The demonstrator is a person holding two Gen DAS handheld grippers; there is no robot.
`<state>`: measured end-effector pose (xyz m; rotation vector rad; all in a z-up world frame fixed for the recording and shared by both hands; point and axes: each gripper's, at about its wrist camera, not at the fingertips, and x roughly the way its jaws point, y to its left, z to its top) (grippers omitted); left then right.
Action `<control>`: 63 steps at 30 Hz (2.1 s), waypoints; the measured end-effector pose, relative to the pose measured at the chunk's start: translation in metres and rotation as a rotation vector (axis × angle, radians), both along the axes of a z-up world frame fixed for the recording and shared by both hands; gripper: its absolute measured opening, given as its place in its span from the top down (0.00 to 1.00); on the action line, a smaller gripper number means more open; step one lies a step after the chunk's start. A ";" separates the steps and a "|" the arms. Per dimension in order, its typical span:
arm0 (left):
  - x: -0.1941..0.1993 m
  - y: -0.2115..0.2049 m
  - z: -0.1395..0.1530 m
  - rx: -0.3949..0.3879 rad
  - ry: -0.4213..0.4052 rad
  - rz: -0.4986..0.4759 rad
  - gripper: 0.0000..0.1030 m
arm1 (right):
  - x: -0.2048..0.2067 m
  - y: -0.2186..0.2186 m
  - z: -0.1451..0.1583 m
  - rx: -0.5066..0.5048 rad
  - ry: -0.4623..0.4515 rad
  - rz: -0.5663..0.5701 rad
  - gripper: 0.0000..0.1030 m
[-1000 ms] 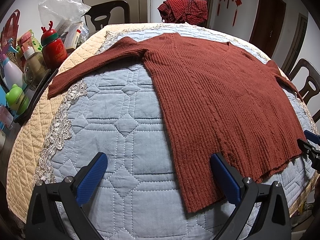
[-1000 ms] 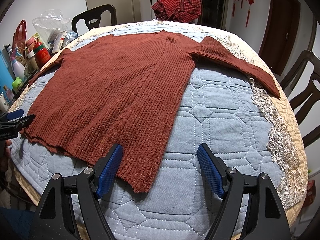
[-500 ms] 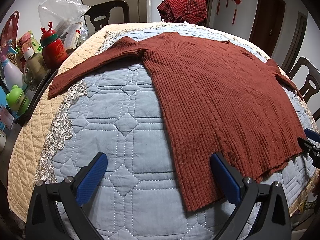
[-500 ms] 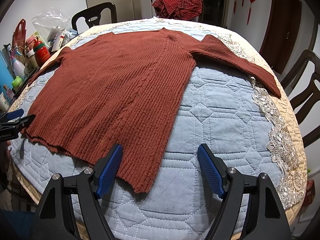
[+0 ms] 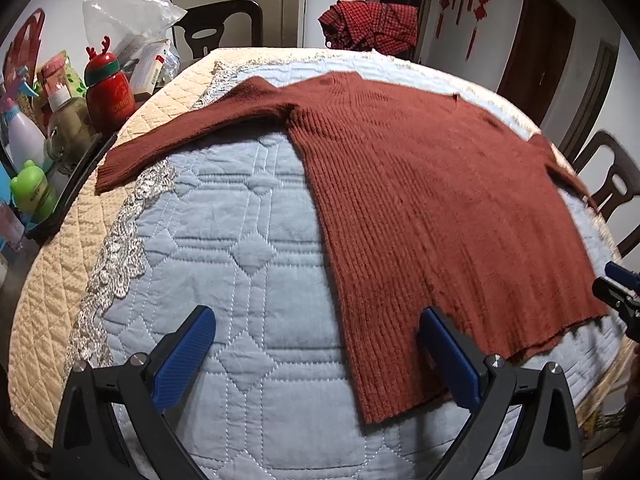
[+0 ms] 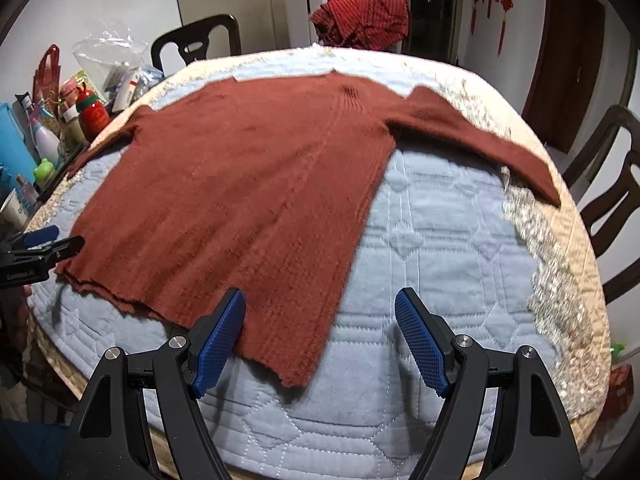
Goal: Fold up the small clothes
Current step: 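Reach the left gripper to the sleeve cuff nearest it and grasp, then fold the held sleeve across the sweater body and open the left gripper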
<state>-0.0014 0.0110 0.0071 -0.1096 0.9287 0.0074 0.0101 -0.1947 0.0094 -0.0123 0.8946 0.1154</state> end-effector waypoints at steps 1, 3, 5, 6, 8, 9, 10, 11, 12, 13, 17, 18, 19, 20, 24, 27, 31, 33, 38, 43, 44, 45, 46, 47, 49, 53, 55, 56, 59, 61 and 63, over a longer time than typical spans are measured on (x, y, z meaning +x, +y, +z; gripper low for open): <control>0.001 0.003 0.002 -0.013 -0.006 0.004 0.00 | 0.000 0.001 0.004 -0.001 -0.012 0.002 0.25; 0.004 0.010 0.007 -0.036 -0.023 0.015 0.00 | 0.002 0.004 0.012 0.002 -0.039 0.015 0.25; 0.007 0.018 0.011 -0.045 -0.044 0.031 0.00 | 0.005 0.008 0.017 0.000 -0.059 0.025 0.25; 0.010 0.023 0.014 -0.049 -0.054 0.044 0.01 | 0.008 0.011 0.019 -0.003 -0.068 0.029 0.25; 0.015 0.035 0.017 -0.070 -0.066 0.062 0.05 | 0.016 0.017 0.020 -0.007 -0.074 0.035 0.25; 0.018 0.041 0.019 -0.082 -0.070 0.072 0.06 | 0.019 0.019 0.020 -0.009 -0.073 0.037 0.25; 0.020 0.049 0.020 -0.094 -0.077 0.084 0.08 | 0.023 0.023 0.019 -0.009 -0.072 0.042 0.25; 0.022 0.055 0.021 -0.103 -0.085 0.095 0.12 | 0.027 0.026 0.019 -0.009 -0.071 0.050 0.25; 0.026 0.063 0.023 -0.109 -0.092 0.109 0.13 | 0.030 0.030 0.019 -0.007 -0.072 0.059 0.25; 0.030 0.072 0.024 -0.119 -0.097 0.127 0.16 | 0.033 0.033 0.020 -0.007 -0.074 0.068 0.25; 0.044 0.106 0.021 -0.191 -0.106 0.202 0.23 | 0.044 0.045 0.022 0.007 -0.083 0.099 0.25; 0.048 0.116 0.018 -0.214 -0.105 0.226 0.23 | 0.047 0.048 0.023 0.013 -0.085 0.106 0.25; 0.051 0.124 0.015 -0.226 -0.102 0.245 0.24 | 0.049 0.050 0.024 0.017 -0.086 0.111 0.25; 0.055 0.130 0.013 -0.235 -0.097 0.260 0.25 | 0.052 0.054 0.024 0.022 -0.087 0.119 0.25; 0.066 0.155 0.004 -0.272 -0.080 0.321 0.26 | 0.061 0.063 0.024 0.018 -0.083 0.142 0.25; 0.072 0.167 -0.001 -0.291 -0.067 0.356 0.26 | 0.067 0.067 0.022 0.017 -0.076 0.155 0.25; 0.081 0.178 -0.007 -0.314 -0.054 0.385 0.28 | 0.072 0.070 0.020 0.022 -0.067 0.157 0.25; 0.087 0.179 -0.007 -0.303 -0.055 0.391 0.28 | 0.075 0.071 0.019 0.024 -0.063 0.158 0.25; 0.096 0.175 -0.007 -0.240 -0.051 0.414 0.32 | 0.081 0.073 0.018 0.027 -0.056 0.162 0.25; 0.105 0.181 -0.007 -0.196 -0.039 0.470 0.55 | 0.088 0.075 0.017 0.033 -0.053 0.164 0.25; 0.105 0.182 -0.006 -0.189 -0.036 0.480 0.60 | 0.089 0.075 0.017 0.034 -0.052 0.165 0.25; 0.106 0.184 -0.007 -0.188 -0.035 0.488 0.63 | 0.090 0.075 0.017 0.036 -0.051 0.165 0.25; 0.107 0.186 -0.007 -0.188 -0.037 0.492 0.74 | 0.091 0.075 0.017 0.037 -0.050 0.166 0.25; 0.108 0.187 -0.007 -0.186 -0.038 0.493 0.84 | 0.092 0.075 0.017 0.039 -0.049 0.167 0.25; 0.108 0.189 -0.007 -0.186 -0.041 0.496 0.89 | 0.095 0.075 0.017 0.042 -0.049 0.169 0.25; 0.108 0.184 0.005 -0.177 -0.095 0.462 0.93 | 0.098 0.074 0.016 0.052 -0.049 0.168 0.25; 0.110 0.178 0.017 -0.169 -0.137 0.429 0.93 | 0.098 0.072 0.016 0.056 -0.049 0.167 0.25; 0.112 0.174 0.024 -0.169 -0.155 0.412 0.93 | 0.098 0.072 0.016 0.059 -0.050 0.165 0.25; 0.122 0.155 0.046 -0.173 -0.211 0.331 0.93 | 0.097 0.068 0.016 0.076 -0.052 0.160 0.25; 0.133 0.134 0.060 -0.181 -0.243 0.255 0.93 | 0.097 0.065 0.018 0.087 -0.055 0.152 0.25; 0.145 0.106 0.072 -0.191 -0.269 0.162 0.93 | 0.096 0.062 0.019 0.094 -0.060 0.147 0.25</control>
